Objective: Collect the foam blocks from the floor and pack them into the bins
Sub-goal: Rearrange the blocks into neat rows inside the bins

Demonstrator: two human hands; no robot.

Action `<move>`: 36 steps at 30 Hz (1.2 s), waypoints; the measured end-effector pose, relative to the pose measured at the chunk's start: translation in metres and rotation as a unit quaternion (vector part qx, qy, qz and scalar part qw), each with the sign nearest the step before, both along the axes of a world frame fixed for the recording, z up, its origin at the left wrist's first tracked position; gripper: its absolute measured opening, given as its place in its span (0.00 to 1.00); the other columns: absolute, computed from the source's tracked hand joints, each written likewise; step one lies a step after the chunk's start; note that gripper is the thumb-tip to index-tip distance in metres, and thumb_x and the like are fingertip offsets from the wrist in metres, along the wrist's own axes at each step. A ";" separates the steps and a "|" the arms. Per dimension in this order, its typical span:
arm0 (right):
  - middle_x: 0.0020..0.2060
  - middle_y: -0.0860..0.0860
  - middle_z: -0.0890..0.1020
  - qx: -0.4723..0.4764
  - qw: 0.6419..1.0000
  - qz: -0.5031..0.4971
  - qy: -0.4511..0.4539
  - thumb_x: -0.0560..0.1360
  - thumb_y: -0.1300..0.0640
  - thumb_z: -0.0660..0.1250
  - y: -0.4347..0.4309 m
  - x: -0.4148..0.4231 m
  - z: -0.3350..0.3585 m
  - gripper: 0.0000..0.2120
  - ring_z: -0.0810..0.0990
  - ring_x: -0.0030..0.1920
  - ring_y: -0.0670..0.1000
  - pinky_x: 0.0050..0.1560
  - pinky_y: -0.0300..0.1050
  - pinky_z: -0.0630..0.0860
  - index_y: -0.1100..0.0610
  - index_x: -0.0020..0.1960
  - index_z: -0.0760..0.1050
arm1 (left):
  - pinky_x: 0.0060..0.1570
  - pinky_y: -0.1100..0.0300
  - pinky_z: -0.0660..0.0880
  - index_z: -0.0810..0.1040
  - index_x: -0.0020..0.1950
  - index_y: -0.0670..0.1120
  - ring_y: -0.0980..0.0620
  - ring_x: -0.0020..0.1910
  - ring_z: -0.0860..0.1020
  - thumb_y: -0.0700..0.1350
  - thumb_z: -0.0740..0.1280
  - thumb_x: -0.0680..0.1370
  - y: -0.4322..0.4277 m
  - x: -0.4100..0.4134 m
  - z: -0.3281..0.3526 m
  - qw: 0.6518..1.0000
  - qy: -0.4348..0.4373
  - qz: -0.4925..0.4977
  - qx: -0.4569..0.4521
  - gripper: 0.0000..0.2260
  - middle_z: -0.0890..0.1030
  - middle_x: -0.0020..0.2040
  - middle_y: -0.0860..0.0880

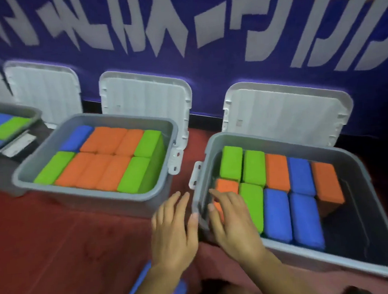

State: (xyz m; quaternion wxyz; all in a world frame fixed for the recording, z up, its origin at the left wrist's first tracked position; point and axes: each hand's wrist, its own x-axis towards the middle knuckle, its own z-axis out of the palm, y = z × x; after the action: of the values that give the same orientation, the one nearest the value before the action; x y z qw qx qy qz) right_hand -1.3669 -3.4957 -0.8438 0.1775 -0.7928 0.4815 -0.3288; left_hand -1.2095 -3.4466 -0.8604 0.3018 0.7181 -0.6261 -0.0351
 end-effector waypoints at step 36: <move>0.47 0.47 0.85 0.552 0.826 0.002 -0.112 0.77 0.52 0.74 0.072 0.115 -0.110 0.07 0.82 0.44 0.42 0.46 0.32 0.77 0.49 0.54 0.80 | 0.70 0.32 0.58 0.46 0.79 0.69 0.46 0.74 0.60 0.76 0.37 0.67 0.112 0.066 -0.115 0.877 0.226 0.323 0.273 0.40 0.62 0.73 0.50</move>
State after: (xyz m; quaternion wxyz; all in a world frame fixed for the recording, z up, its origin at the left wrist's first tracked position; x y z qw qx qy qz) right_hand -1.2521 -3.4240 -0.9542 0.6389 -0.5216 0.5576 -0.0940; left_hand -1.1432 -3.3346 -0.9752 0.2214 0.9071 -0.2393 -0.2663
